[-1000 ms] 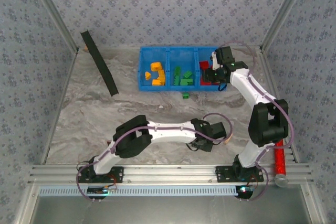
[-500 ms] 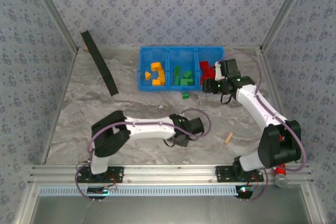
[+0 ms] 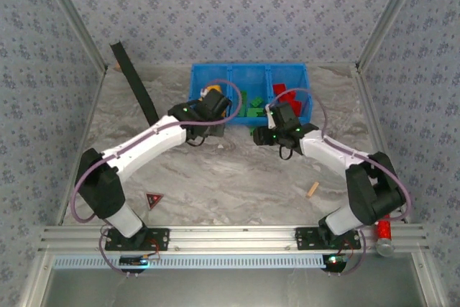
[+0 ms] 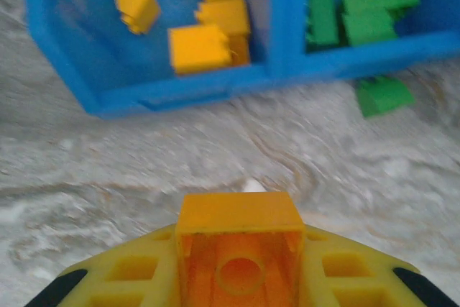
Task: Sort the legos into containers by color
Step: Place the lego in the container.
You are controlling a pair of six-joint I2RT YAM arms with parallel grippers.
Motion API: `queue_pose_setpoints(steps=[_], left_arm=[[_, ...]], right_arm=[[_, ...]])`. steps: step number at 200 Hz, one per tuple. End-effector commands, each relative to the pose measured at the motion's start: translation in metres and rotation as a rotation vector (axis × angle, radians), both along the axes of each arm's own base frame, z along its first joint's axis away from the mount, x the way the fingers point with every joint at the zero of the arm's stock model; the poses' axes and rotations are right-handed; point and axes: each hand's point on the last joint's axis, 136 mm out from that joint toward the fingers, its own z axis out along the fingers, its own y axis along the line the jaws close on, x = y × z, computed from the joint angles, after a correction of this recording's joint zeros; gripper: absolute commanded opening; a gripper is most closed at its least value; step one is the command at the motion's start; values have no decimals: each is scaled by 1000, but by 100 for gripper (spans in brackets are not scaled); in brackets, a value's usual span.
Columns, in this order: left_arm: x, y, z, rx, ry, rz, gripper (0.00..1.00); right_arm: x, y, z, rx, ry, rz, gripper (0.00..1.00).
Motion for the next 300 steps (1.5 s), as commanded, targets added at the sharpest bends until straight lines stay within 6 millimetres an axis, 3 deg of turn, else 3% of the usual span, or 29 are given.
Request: queue_pose_setpoints(steps=[1, 33, 103, 151, 160, 183, 236, 300], left_arm=[[29, 3, 8, 11, -36, -27, 22], [65, 20, 0, 23, -17, 7, 21], [142, 26, -17, -12, -8, 18, 20], [177, 24, -43, -27, 29, 11, 19], [187, 23, -39, -39, 11, 12, 19], [195, 20, -50, -46, 27, 6, 19], [193, 18, -73, -40, 81, 3, 21], [195, 15, -83, -42, 106, 4, 43]], right_arm=[[12, 7, 1, -65, -49, -36, 62], [14, 18, -15, -135, -38, -40, 65], [31, 32, -29, -236, -52, -60, 66], [36, 31, -44, -276, -32, -102, 66], [36, 31, -46, -282, -29, -109, 66], [37, 31, -51, -297, -22, -120, 66], [42, 34, -62, -305, -9, -138, 65], [43, 30, -71, -298, 12, -172, 58]])
